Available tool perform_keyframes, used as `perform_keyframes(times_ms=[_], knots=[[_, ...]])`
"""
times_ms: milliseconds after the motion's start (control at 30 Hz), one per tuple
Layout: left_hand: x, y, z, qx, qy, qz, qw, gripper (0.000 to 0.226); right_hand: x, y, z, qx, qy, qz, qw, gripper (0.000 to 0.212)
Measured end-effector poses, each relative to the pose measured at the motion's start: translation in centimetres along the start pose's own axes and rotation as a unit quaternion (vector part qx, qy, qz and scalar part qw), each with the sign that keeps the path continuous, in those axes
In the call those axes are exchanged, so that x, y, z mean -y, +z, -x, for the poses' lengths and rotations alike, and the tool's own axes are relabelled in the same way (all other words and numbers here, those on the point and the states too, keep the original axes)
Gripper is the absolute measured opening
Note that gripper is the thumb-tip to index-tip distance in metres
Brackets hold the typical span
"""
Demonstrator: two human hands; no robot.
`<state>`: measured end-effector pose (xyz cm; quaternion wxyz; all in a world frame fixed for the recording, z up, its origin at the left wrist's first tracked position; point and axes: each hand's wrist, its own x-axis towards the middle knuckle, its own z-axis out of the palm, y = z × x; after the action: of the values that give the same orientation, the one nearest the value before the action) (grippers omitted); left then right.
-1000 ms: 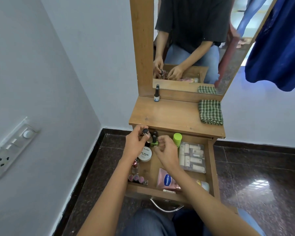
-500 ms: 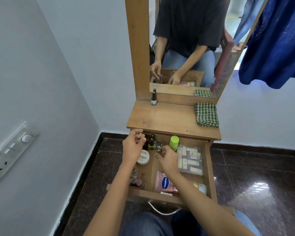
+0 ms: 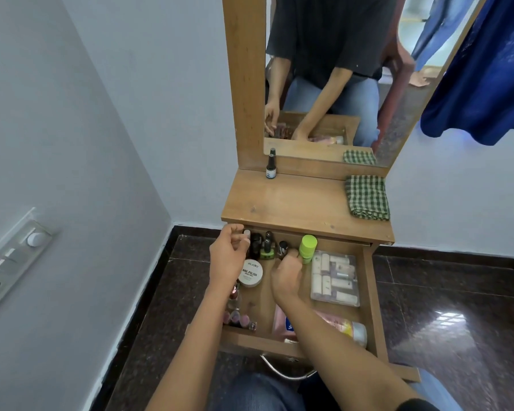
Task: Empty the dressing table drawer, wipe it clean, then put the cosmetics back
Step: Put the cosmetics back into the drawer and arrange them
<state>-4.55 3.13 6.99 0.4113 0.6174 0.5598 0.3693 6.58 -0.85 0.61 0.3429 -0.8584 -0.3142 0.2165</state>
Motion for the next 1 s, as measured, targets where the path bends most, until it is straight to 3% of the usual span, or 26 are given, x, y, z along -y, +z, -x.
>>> perform_keyframes(times_ms=[300, 633, 833, 1000], knots=[[0.4, -0.1, -0.3, 0.01, -0.001, 0.003, 1.0, 0.027, 0.4, 0.3, -0.6, -0.019, -0.011, -0.066, 0.998, 0.028], [-0.4, 0.2, -0.1, 0.017, 0.005, -0.004, 1.0, 0.023, 0.2, -1.3, 0.0, 0.022, -0.033, -0.074, 0.996, 0.019], [-1.6, 0.6, 0.1, 0.023, 0.026, -0.003, 0.999, 0.023, 0.5, -4.0, 1.7, -0.028, -0.134, -0.111, 0.984, 0.028], [-2.9, 1.5, -0.8, 0.029, 0.047, -0.007, 0.998, 0.026, 4.8, -7.6, -2.4, -0.086, -0.208, -0.141, 0.964, 0.022]])
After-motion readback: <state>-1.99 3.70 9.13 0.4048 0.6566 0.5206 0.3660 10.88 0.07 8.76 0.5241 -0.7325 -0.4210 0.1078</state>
